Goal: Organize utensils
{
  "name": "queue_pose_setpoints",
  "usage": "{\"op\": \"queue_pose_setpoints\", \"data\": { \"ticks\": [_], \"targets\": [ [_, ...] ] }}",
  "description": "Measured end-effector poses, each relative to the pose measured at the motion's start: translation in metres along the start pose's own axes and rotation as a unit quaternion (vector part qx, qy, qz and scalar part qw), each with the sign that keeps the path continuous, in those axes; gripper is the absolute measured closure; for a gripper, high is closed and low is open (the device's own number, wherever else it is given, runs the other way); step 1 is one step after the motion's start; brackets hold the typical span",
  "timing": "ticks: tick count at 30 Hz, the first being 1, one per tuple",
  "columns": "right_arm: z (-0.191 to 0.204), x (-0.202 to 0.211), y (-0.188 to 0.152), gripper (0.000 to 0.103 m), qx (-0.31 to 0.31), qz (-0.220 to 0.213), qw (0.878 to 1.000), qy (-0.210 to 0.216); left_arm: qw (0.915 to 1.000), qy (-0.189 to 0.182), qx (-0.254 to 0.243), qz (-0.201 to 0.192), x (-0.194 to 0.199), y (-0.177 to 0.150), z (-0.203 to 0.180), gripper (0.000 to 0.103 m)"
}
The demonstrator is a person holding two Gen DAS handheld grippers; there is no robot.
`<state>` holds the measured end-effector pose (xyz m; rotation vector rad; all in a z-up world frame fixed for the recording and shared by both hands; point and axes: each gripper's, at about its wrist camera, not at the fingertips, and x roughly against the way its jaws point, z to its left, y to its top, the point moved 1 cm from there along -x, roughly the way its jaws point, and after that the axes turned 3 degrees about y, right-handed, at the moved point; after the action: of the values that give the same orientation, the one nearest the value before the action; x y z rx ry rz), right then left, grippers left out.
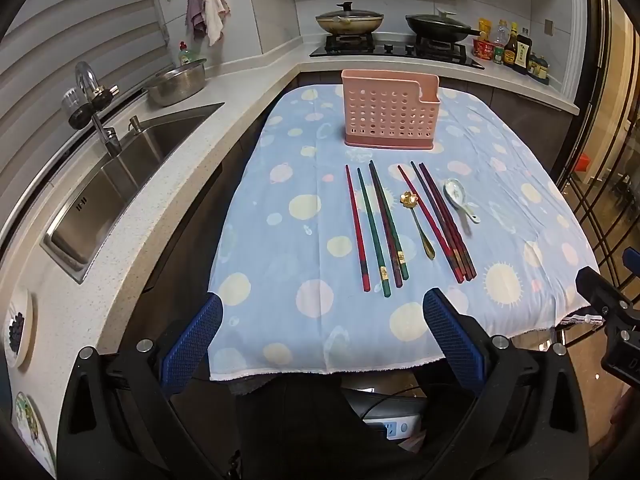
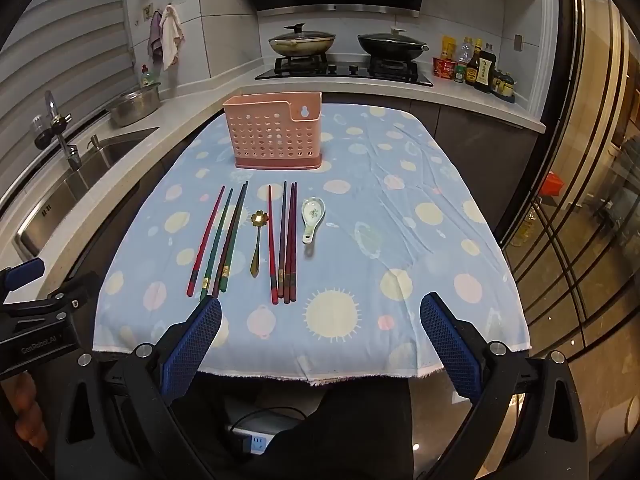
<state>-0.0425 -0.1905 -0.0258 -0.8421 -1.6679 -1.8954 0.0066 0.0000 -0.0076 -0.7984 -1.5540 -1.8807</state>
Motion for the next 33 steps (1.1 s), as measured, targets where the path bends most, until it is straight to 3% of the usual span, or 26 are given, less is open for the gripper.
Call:
{"op": "queue_pose_setpoints", "data": {
  "ticks": [33],
  "targets": [
    [0.000, -0.002, -0.001, 0.007, 0.001, 0.001, 1.000, 0.000, 1.0000, -0.001, 0.002, 0.000, -0.003, -0.002, 0.009, 0.007]
  ]
}}
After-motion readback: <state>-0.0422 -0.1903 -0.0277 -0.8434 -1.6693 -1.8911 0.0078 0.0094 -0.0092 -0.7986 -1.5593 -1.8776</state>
